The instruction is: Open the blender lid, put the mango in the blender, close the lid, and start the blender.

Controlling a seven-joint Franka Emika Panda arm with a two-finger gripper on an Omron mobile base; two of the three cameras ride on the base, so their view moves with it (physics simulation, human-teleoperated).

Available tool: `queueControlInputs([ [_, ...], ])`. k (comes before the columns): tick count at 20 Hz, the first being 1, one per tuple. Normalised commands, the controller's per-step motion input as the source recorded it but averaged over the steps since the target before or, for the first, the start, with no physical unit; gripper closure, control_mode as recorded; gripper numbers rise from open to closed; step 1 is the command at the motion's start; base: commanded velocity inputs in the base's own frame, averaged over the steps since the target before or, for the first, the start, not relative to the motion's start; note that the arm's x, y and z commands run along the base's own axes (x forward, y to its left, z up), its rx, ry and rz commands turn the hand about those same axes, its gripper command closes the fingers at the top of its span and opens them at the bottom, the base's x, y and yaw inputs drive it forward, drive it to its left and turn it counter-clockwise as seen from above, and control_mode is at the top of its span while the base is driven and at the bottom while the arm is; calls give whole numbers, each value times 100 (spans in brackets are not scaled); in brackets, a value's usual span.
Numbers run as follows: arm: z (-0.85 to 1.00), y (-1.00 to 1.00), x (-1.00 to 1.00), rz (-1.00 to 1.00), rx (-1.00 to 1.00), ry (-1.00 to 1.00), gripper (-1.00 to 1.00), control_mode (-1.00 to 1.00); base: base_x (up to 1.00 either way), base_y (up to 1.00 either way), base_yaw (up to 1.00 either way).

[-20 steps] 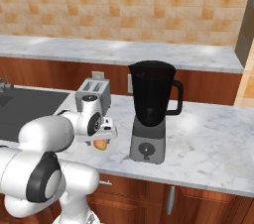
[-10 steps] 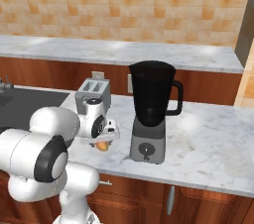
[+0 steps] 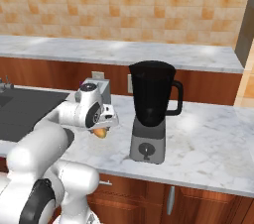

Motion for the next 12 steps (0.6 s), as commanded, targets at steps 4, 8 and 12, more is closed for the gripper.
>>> queueControlInputs([
  [4, 100, -5, -21, 0, 0, -24, 100, -100, 0, 0, 0],
  [8, 100, -11, -11, 0, 0, -22, 100, -100, 0, 0, 0],
  [12, 100, -19, -19, 0, 0, -21, 100, -100, 0, 0, 0],
])
